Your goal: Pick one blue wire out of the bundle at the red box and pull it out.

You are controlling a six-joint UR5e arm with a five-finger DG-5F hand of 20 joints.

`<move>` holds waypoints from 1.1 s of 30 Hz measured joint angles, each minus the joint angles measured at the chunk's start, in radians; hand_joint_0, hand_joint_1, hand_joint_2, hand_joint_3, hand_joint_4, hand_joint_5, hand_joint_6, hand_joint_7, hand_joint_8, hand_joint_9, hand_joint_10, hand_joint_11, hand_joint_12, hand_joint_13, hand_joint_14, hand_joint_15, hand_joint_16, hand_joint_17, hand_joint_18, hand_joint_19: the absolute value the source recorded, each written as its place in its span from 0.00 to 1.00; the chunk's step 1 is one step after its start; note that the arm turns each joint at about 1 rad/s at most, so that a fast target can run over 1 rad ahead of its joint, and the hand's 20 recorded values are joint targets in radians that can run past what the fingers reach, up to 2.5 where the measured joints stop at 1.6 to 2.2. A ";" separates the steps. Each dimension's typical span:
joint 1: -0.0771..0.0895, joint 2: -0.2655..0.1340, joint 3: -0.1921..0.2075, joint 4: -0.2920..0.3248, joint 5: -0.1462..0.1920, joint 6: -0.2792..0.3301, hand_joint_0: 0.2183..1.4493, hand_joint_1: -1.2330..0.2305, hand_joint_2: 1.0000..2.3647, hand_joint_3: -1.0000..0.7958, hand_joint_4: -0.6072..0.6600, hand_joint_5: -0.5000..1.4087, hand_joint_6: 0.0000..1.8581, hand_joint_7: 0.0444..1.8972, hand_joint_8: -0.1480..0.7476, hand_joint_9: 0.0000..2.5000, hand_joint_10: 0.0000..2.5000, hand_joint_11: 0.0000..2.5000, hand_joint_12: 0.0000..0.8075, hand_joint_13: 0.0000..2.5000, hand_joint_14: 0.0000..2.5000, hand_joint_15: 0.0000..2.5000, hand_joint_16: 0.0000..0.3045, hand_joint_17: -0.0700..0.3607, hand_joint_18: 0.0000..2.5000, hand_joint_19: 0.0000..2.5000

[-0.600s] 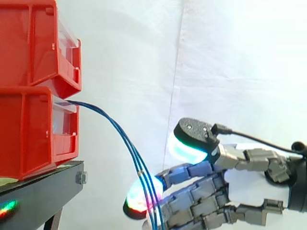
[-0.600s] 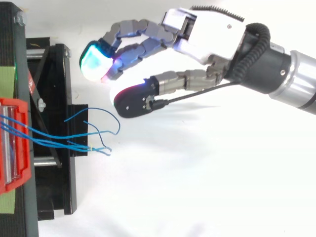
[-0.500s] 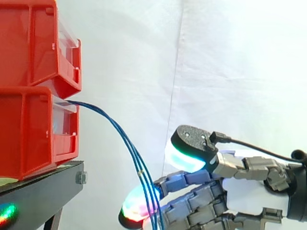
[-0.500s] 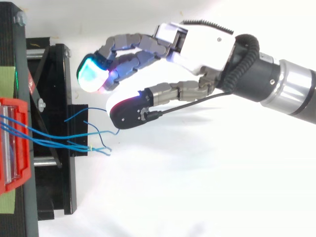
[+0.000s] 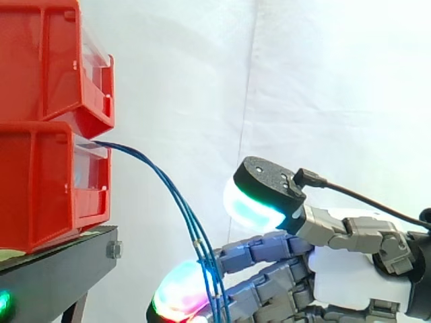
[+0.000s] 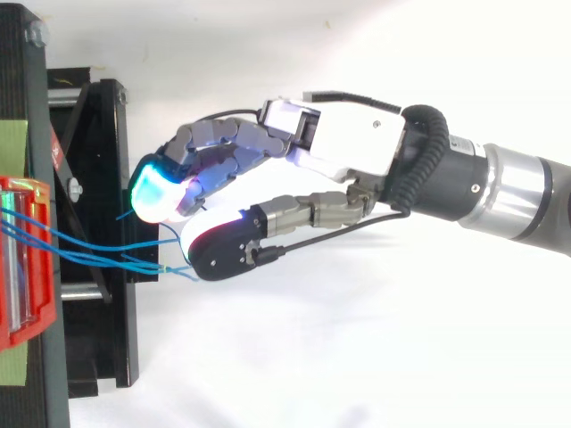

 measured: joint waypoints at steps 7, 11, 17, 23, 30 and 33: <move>0.011 0.000 0.006 0.003 -0.003 -0.022 0.24 0.44 0.00 0.28 0.76 0.20 0.27 0.64 0.59 0.28 0.00 0.13 0.60 0.19 0.00 0.07 0.22 0.51 0.22 0.14; 0.017 0.000 0.024 -0.002 -0.002 -0.025 0.25 0.39 0.00 0.28 0.74 0.20 0.27 0.69 0.59 0.28 0.00 0.14 0.59 0.19 0.00 0.07 0.21 0.50 0.23 0.14; 0.032 0.000 0.049 -0.016 0.002 -0.045 0.27 0.36 0.00 0.30 0.72 0.19 0.32 0.65 0.58 0.28 0.00 0.14 0.58 0.19 0.00 0.07 0.21 0.50 0.23 0.14; 0.041 0.000 0.051 -0.021 0.003 -0.057 0.31 0.34 0.01 0.37 0.72 0.17 0.42 0.53 0.58 0.27 0.00 0.15 0.57 0.19 0.00 0.07 0.21 0.49 0.23 0.14; 0.047 0.000 0.052 -0.022 0.004 -0.058 0.29 0.37 0.01 0.34 0.72 0.17 0.40 0.52 0.58 0.28 0.00 0.15 0.58 0.19 0.00 0.07 0.21 0.49 0.23 0.14; 0.048 0.000 0.051 -0.023 0.004 -0.056 0.28 0.39 0.01 0.34 0.72 0.17 0.40 0.52 0.58 0.28 0.00 0.15 0.58 0.20 0.00 0.07 0.21 0.49 0.24 0.14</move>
